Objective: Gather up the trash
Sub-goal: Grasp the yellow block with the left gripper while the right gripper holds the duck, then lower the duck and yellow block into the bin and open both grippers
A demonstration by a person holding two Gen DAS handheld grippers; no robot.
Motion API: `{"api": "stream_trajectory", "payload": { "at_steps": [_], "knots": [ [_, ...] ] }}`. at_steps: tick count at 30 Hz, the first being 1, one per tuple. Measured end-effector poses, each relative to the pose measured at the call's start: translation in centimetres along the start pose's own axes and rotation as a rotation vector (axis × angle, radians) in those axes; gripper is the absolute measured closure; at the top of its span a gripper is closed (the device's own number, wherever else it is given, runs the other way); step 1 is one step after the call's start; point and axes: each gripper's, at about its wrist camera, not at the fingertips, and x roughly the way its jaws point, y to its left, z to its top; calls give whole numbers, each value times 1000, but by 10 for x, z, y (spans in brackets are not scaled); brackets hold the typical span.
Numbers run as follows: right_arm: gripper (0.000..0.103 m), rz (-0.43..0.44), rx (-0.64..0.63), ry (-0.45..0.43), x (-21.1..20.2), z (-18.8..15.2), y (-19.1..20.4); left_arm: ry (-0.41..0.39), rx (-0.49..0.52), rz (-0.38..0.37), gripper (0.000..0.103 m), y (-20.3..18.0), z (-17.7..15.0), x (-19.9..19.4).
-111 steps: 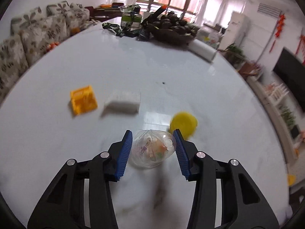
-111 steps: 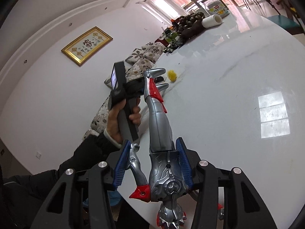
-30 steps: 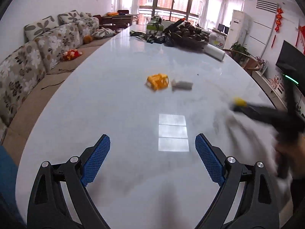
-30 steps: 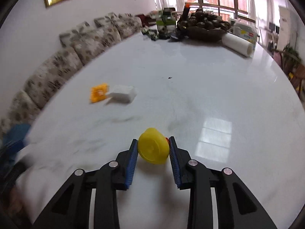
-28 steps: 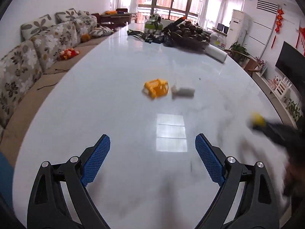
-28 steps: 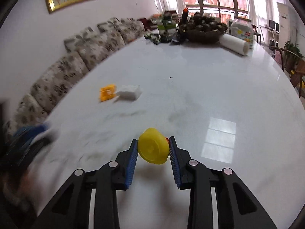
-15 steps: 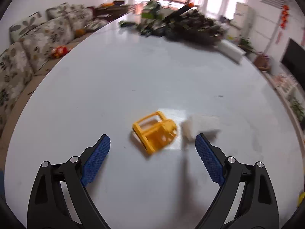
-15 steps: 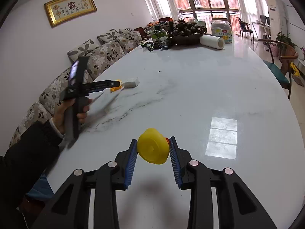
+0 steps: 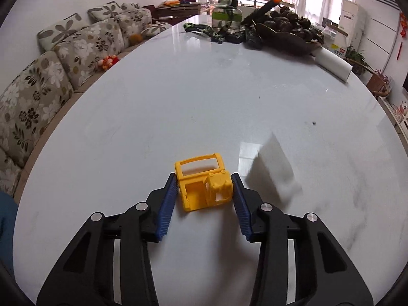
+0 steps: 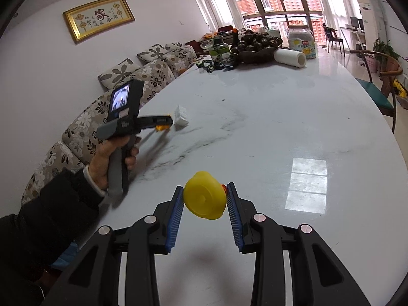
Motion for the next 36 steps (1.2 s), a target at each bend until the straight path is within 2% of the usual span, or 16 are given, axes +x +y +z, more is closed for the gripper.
{"api": "stream_trajectory", "payload": {
  "at_steps": [5, 8, 12, 16, 20, 21, 24, 26, 28, 30, 31, 32, 33, 35, 36],
  "knots": [
    [69, 26, -25, -12, -15, -9, 23, -79, 45, -19, 62, 4, -35, -53],
    [69, 61, -49, -16, -33, -25, 44, -105, 70, -42, 62, 9, -69, -101],
    [69, 133, -109, 16, -57, -67, 79, -131, 122, -69, 62, 14, -122, -159],
    [69, 245, -171, 115, -75, -131, 110, -123, 187, -121, 62, 23, -209, -218],
    [69, 284, -207, 257, -71, -195, 121, -61, 260, -184, 62, 27, -292, -247],
    [69, 292, -191, 308, -63, -210, 119, -33, 279, -186, 62, 28, -310, -246],
    [69, 257, -169, 428, -30, -241, 108, 144, 316, -225, 62, 31, -356, -212],
    [69, 206, -198, 496, -1, -256, 103, 318, 318, -262, 62, 32, -377, -166],
    [68, 177, -215, 557, 32, -270, 95, 416, 336, -264, 61, 31, -391, -128],
    [67, 161, -212, 610, 59, -281, 88, 438, 369, -197, 61, 28, -402, -98],
    [63, 150, -215, 630, 68, -286, 86, 460, 409, -194, 61, 24, -410, -82],
    [44, 127, -229, 644, 78, -293, 85, 491, 431, -195, 60, 22, -417, -68],
    [36, 93, -251, 640, 84, -298, 84, 508, 441, -166, 58, 21, -423, -57],
    [37, 90, -260, 647, 81, -305, 87, 564, 478, -151, 36, 18, -437, -38],
    [37, 107, -256, 633, 73, -304, 88, 567, 481, -142, 36, 17, -439, -36]
  ]
}}
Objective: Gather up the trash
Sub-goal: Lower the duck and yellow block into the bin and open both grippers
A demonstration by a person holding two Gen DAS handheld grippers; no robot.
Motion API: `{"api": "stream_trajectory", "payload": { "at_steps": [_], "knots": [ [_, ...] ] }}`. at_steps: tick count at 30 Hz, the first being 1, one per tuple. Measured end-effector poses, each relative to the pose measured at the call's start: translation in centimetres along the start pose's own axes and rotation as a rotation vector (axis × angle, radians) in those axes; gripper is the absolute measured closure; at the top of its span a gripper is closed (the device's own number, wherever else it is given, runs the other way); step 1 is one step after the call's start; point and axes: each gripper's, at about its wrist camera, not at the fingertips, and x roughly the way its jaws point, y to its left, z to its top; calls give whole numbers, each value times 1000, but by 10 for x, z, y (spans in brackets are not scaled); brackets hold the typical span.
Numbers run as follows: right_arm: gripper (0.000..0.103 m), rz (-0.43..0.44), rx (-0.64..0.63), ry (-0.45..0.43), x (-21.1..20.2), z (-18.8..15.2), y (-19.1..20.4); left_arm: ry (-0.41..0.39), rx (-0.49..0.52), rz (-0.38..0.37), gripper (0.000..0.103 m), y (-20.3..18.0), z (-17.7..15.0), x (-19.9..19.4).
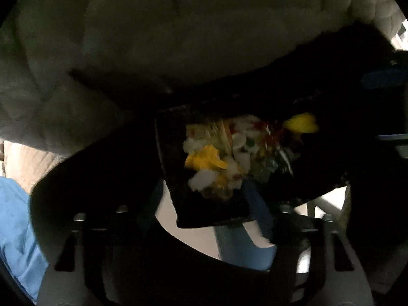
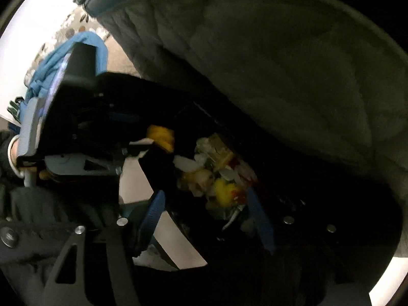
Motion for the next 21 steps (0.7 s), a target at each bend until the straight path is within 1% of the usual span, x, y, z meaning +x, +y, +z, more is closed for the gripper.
{"api": "stream_trajectory", "payload": {
  "at_steps": [1, 2, 3, 5, 6, 8, 10, 11, 13, 14, 15, 17, 18, 19, 21],
  "knots": [
    [37, 13, -9, -27, -13, -3, 4, -2, 1, 0, 36, 0, -2, 0],
    [37, 21, -21, -50, -24, -3, 4, -15, 3, -15, 35, 3, 2, -3],
    [37, 20, -33, -73, -36, -6, 6, -28, 4, -23, 28, 6, 4, -6],
    [37, 15, -52, -144, -72, -8, 6, -56, 7, -37, 21, 9, 6, -10],
    [37, 17, -51, -168, -83, -3, 6, -62, 10, -42, 21, 10, 4, -10],
    [37, 33, -43, -245, -118, 0, 6, -68, 21, -30, 21, 10, 0, -13],
    [37, 102, -28, -346, -155, 15, 8, -110, 51, -23, 21, 6, -4, -34],
    [37, 120, -28, -389, -174, 25, 9, -133, 59, -15, 21, 3, -8, -42],
    [37, 110, -48, -448, -201, 42, 10, -212, 87, -36, 21, 4, -21, -78],
    [34, 61, -69, -491, -216, 61, 10, -259, 97, -55, 21, 5, -26, -100],
    [32, 14, -87, -516, -225, 74, 9, -296, 104, -65, 21, 6, -29, -117],
    [32, -89, -111, -551, -236, 113, 2, -410, 84, -76, 21, 18, -28, -171],
    [32, -111, -110, -560, -240, 131, -5, -442, 75, -82, 21, 21, -25, -186],
    [32, -113, -105, -566, -244, 147, -12, -509, 58, -79, 21, 28, -16, -215],
    [32, -106, -84, -586, -253, 167, -27, -620, 8, -27, 13, 37, 15, -259]
  ]
}}
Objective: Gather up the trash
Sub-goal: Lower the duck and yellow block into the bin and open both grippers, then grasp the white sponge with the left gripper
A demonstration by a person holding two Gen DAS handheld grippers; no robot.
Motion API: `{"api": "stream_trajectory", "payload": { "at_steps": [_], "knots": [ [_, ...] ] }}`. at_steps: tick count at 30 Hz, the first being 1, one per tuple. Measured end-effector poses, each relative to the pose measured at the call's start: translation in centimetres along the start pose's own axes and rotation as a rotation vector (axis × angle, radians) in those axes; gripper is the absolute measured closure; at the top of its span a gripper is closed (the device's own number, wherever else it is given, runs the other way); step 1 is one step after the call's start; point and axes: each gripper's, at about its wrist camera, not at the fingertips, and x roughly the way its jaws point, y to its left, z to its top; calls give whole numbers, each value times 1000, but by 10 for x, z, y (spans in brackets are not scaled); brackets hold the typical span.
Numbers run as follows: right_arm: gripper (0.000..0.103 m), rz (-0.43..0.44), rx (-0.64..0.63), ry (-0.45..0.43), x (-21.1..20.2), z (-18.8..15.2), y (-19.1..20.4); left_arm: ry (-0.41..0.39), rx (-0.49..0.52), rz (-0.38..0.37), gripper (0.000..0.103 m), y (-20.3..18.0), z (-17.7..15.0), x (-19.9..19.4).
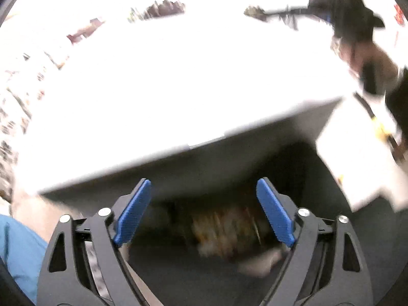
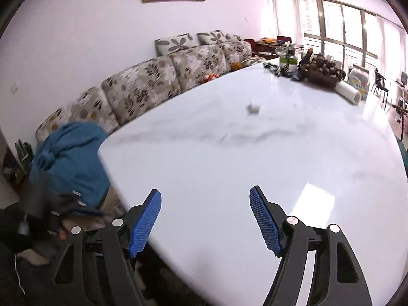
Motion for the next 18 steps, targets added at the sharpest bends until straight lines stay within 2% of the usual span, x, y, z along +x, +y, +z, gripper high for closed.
{"api": "stream_trajectory", "payload": {
  "at_steps": [3, 5, 6, 7, 9, 11, 12, 16, 18],
  "knots": [
    [32, -51, 39, -27, 4, 35, -43, -112, -74, 113, 13, 12, 71, 8],
    [31, -142, 56, -57, 7, 60, -81, -148, -136, 162, 13, 25, 129, 40],
    [27, -194, 53, -72, 10, 72, -102, -157, -170, 180, 13, 32, 154, 59],
    [25, -252, 54, -87, 13, 86, -126, -143, -214, 200, 13, 43, 187, 93],
    [24, -351, 66, -106, 26, 118, -179, -76, -296, 248, 13, 63, 226, 147],
    [23, -411, 96, -75, 49, 148, -238, -19, -364, 295, 13, 81, 252, 194],
    [23, -436, 99, -57, 60, 157, -261, 21, -385, 350, 13, 88, 265, 218],
    [23, -502, 80, 17, 102, 189, -343, 155, -443, 471, 11, 113, 283, 282],
    [23, -500, 63, 21, 117, 201, -372, 115, -510, 481, 13, 126, 282, 285]
  ]
}}
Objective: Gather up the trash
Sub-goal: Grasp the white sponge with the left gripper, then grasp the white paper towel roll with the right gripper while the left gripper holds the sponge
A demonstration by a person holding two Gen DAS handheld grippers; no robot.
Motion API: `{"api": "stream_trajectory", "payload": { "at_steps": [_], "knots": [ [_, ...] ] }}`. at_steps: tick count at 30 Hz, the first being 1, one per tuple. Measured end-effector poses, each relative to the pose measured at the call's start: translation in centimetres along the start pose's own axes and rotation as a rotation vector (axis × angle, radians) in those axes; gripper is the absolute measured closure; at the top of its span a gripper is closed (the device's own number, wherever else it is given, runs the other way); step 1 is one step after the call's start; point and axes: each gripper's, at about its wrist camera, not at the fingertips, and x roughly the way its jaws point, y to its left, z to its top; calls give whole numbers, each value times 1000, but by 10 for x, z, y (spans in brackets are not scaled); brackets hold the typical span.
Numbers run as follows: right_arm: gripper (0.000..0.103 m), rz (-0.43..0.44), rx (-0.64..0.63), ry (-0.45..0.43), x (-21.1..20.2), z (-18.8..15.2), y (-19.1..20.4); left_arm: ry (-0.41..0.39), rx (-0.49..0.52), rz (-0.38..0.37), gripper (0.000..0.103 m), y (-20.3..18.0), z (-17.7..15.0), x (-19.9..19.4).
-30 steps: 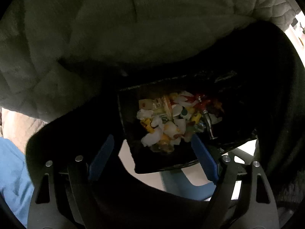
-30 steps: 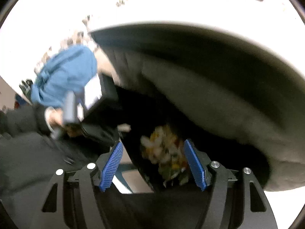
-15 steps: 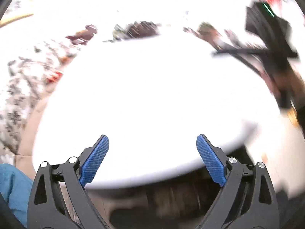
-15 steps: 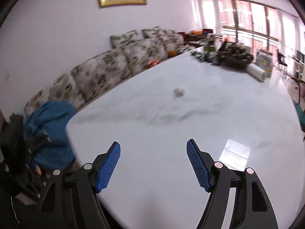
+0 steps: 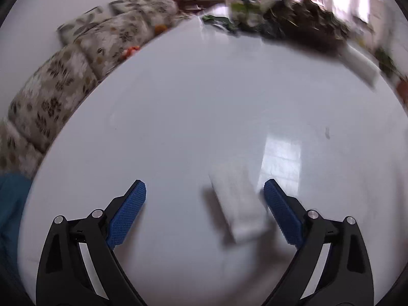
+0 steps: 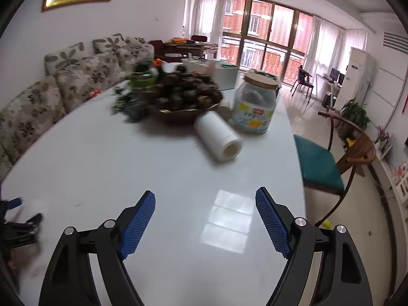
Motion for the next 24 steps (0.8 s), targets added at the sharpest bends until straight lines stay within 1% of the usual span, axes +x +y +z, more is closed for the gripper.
{"api": "stream_trajectory", "payload": {
  "at_steps": [1, 2, 3, 4, 6, 7, 8, 10, 13, 14, 15, 17, 19, 20, 21, 22, 24],
  "knots": [
    [23, -5, -6, -2, 10, 6, -7, 5, -13, -15, 15, 3, 4, 0],
    [23, -17, -9, 0, 23, 12, -7, 9, -30, -66, 35, 10, 6, -2],
    [23, -17, -8, 2, 32, 16, -10, -22, -11, -77, 88, 12, 2, -8],
    [23, -17, -5, -1, 41, 19, -10, -25, 11, -119, 83, 12, 2, -9],
    [23, -10, -2, 1, 54, 27, -16, -28, 17, -231, 86, 18, -14, -18],
    [23, -5, -3, 4, 59, 29, -15, -32, 47, -233, 86, 19, -25, -24],
    [23, -2, -13, 7, 65, 29, -14, -45, 55, -227, 86, 22, -35, -33],
    [23, -15, -54, 25, 79, 33, -12, -105, 76, -238, 86, 28, -53, -60],
    [23, -19, -93, 50, 100, 41, -10, -203, 84, -237, 86, 31, -66, -98],
    [23, -17, -99, 53, 107, 45, -8, -236, 84, -222, 85, 27, -67, -106],
    [23, -14, -103, 54, 114, 49, -7, -250, 83, -209, 85, 27, -67, -108],
    [23, -42, -120, 62, 134, 65, -4, -289, 82, -185, 85, 22, -66, -113],
    [23, -45, -121, 77, 151, 79, -4, -324, 65, -185, 85, 18, -62, -106],
    [20, -26, -112, 100, 163, 86, -5, -334, 59, -182, 85, 17, -60, -102],
    [16, -8, -102, 133, 178, 92, -5, -298, 65, -174, 84, 18, -58, -93],
    [16, 10, -93, 186, 195, 95, -5, -293, 51, -199, 84, 20, -60, -95],
    [14, 17, -80, 280, 221, 91, -4, -270, 34, -199, 84, 23, -61, -90]
  ]
}}
